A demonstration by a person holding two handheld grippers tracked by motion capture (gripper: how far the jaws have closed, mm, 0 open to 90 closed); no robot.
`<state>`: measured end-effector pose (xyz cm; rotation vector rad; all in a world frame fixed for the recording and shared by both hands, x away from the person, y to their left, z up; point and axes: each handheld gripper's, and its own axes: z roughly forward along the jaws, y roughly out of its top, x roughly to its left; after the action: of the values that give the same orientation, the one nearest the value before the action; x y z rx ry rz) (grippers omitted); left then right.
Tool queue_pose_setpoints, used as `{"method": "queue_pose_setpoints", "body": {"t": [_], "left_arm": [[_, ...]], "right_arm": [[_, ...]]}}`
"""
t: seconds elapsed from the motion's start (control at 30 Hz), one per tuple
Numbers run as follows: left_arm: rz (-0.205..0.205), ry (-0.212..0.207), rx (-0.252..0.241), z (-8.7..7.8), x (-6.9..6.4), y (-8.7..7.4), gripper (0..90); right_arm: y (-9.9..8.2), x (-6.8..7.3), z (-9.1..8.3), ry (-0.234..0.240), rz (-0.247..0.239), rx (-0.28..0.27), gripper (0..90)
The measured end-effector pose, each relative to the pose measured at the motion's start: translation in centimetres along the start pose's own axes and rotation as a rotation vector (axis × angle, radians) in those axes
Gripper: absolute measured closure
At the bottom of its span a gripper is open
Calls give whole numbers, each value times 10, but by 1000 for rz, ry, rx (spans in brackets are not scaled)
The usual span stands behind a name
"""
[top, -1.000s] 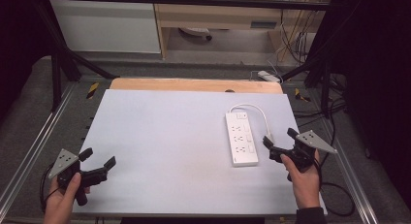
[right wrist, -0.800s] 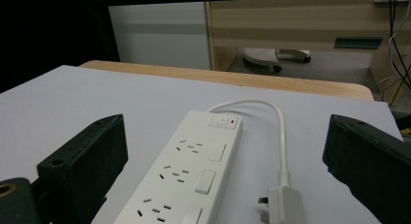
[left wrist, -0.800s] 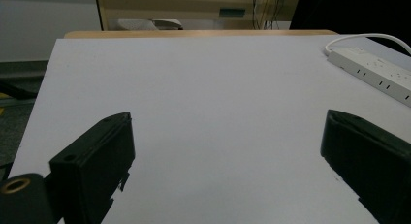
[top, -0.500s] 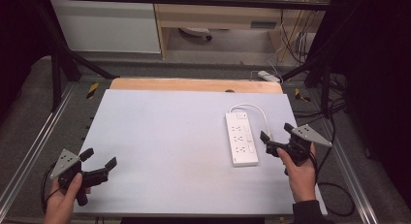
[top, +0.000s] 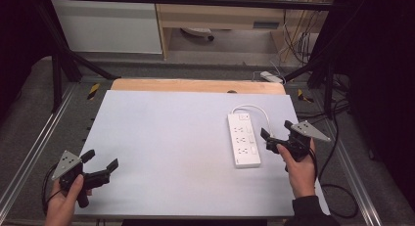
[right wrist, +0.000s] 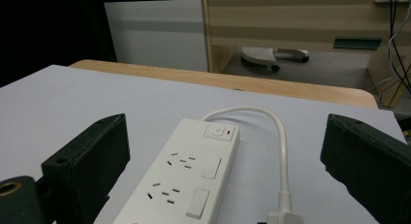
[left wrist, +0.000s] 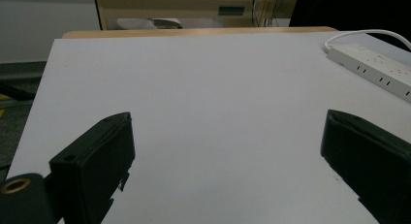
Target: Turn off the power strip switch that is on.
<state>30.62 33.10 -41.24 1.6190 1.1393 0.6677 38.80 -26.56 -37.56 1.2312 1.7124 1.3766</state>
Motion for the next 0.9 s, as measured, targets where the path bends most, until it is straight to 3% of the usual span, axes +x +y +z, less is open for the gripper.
{"method": "queue_pose_setpoints", "body": {"t": [0.53,0.9], "left_arm": [[6,0,8,1,0,0,51],[0,-3,8,1,-1,-1,52]], "right_arm": [[3,-2,12,-6,-7,13,33],[5,3,22,5,-45,20,74]]}}
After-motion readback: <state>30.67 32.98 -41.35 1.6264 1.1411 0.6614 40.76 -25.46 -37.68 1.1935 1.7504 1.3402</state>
